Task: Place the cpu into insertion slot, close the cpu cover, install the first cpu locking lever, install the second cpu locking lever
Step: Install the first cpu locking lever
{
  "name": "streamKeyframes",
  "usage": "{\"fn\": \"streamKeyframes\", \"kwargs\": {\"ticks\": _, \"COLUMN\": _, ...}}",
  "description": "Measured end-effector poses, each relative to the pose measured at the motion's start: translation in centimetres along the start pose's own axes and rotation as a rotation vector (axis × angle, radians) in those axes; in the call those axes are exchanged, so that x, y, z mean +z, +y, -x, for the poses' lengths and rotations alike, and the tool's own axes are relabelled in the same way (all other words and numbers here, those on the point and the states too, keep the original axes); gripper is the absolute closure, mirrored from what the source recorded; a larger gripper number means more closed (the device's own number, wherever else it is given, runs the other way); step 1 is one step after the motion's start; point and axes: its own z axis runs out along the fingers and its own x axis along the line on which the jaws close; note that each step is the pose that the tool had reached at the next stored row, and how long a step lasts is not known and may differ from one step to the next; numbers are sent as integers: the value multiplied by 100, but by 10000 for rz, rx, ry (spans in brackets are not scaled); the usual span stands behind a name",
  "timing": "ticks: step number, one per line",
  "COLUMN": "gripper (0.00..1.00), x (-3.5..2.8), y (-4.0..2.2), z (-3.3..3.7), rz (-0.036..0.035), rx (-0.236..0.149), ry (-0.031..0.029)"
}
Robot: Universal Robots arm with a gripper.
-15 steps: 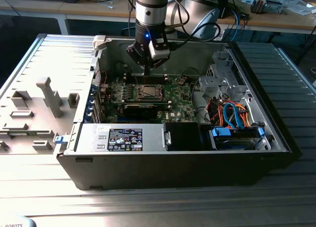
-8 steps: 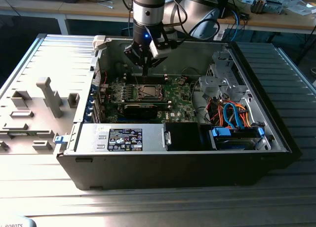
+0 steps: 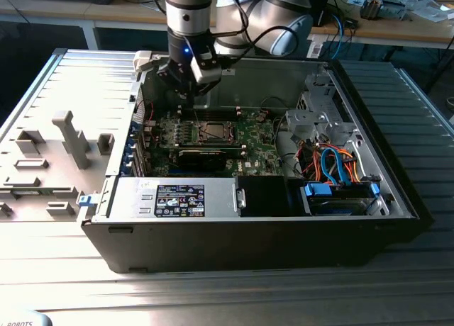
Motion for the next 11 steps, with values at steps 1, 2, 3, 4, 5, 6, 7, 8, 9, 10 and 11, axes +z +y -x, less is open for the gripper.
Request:
{"fn": "streamKeyframes", "kwargs": {"ticks": 1, "gripper": 89, "x": 1, "y": -1, "z": -68, "rz": 1, "rx": 3, "ry": -5}}
{"fn": "streamKeyframes", "kwargs": {"ticks": 2, "gripper": 89, "x": 1, "y": 0, "z": -113, "rz": -1, "rx": 1, "ry": -5}}
{"fn": "streamKeyframes", "kwargs": {"ticks": 3, "gripper": 89, "x": 2, "y": 9, "z": -119, "rz": -1, "rx": 0, "ry": -6}}
{"fn": "streamKeyframes", "kwargs": {"ticks": 4, "gripper": 89, "x": 1, "y": 28, "z": -121, "rz": 1, "rx": -1, "ry": -5}}
{"fn": "streamKeyframes", "kwargs": {"ticks": 5, "gripper": 89, "x": 2, "y": 43, "z": -123, "rz": 11, "rx": -4, "ry": -5}}
{"fn": "streamKeyframes", "kwargs": {"ticks": 6, "gripper": 89, "x": 3, "y": 66, "z": -124, "rz": 28, "rx": -10, "ry": -5}}
{"fn": "streamKeyframes", "kwargs": {"ticks": 7, "gripper": 89, "x": 3, "y": 84, "z": -126, "rz": 47, "rx": -13, "ry": -3}}
{"fn": "streamKeyframes", "kwargs": {"ticks": 8, "gripper": 89, "x": 4, "y": 107, "z": -128, "rz": 92, "rx": -17, "ry": 1}}
{"fn": "streamKeyframes", "kwargs": {"ticks": 9, "gripper": 89, "x": 4, "y": 122, "z": -129, "rz": 130, "rx": -19, "ry": 4}}
{"fn": "streamKeyframes", "kwargs": {"ticks": 10, "gripper": 89, "x": 5, "y": 138, "z": -130, "rz": 177, "rx": -26, "ry": 9}}
{"fn": "streamKeyframes", "kwargs": {"ticks": 11, "gripper": 89, "x": 6, "y": 146, "z": -130, "rz": 177, "rx": -44, "ry": 9}}
